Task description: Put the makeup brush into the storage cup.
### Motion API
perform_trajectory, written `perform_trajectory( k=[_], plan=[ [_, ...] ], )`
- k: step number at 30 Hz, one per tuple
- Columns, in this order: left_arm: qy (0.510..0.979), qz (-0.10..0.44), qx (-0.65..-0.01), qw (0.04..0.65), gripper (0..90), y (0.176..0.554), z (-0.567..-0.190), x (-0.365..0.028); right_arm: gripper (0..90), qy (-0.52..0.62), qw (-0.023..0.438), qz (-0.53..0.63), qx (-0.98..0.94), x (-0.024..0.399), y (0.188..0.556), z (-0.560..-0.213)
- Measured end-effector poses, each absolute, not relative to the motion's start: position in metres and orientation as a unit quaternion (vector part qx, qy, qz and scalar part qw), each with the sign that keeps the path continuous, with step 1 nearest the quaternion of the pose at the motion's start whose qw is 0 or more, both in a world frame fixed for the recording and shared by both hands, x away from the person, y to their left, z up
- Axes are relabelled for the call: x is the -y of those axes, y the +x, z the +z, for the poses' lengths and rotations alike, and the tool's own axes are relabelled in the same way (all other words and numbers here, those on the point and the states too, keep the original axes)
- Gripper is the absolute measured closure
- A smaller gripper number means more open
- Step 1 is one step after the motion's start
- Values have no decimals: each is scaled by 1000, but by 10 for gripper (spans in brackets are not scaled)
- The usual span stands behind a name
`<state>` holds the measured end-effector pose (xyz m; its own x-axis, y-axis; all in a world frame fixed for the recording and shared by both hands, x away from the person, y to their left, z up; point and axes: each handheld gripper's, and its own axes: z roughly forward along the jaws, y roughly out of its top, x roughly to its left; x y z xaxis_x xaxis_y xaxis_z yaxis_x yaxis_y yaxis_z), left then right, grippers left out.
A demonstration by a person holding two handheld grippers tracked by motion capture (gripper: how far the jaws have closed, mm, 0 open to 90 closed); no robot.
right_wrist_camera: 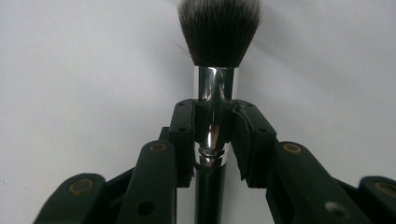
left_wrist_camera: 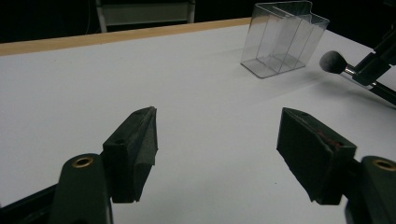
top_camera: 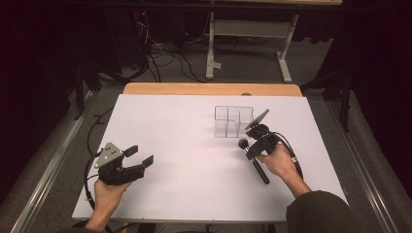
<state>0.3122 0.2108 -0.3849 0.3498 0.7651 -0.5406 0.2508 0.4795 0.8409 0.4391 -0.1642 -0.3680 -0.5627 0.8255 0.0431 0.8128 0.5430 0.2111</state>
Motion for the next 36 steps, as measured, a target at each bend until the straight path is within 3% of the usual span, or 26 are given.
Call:
perform_trajectory(
  k=[36],
  plan=[
    [474,192,-538,671,289,313,-385,-209,726,432,62,232,-869,189,413,-331]
  ],
)
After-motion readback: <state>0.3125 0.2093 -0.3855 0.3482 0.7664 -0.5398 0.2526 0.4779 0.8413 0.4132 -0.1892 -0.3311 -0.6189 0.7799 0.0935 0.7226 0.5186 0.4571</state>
